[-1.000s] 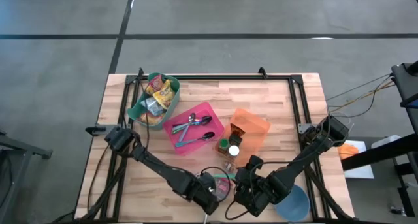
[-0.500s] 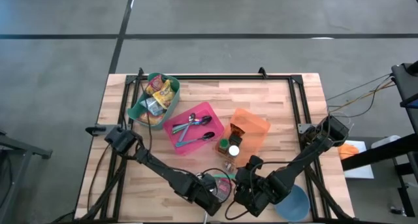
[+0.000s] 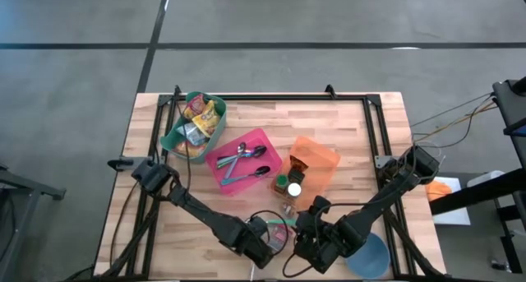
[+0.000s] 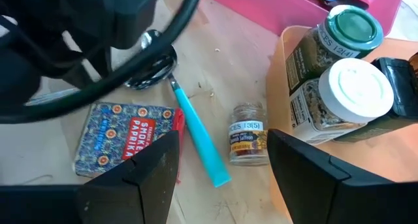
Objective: Pick & Place Food Item
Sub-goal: Put the silver spoon into the pink bin
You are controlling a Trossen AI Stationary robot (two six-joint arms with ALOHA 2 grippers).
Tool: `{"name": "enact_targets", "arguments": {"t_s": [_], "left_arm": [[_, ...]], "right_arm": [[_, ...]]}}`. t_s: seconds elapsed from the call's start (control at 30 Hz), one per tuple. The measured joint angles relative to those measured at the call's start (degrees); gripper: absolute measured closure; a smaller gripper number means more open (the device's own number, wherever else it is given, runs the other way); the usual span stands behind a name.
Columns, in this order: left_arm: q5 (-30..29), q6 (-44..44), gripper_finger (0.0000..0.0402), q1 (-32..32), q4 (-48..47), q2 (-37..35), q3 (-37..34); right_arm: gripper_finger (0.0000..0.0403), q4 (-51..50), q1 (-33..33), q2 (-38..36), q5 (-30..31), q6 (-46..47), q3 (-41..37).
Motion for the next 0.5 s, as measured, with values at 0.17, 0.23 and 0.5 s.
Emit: {"name": "enact_targets", "arguments": {"t_s": [0.17, 0.23, 0.5], "left_arm": [[0.4, 2.8, 0.0328, 0.0, -1.0, 0.0, 0.0], [1.0, 4.0, 0.0345, 0.0, -1.6, 0.0, -0.1], [2.6, 10.1, 0.0395, 0.0, -8.9, -0.1, 0.0]], "right_arm": [[0.0175, -0.1, 0.0, 0.0, 0.0, -0.1, 0.0], [0.0175, 0.0, 0.0, 0.0, 0.0, 0.0, 0.0], [0.0175, 0.0, 0.3, 0.0, 0.0, 0.0, 0.0]]}}
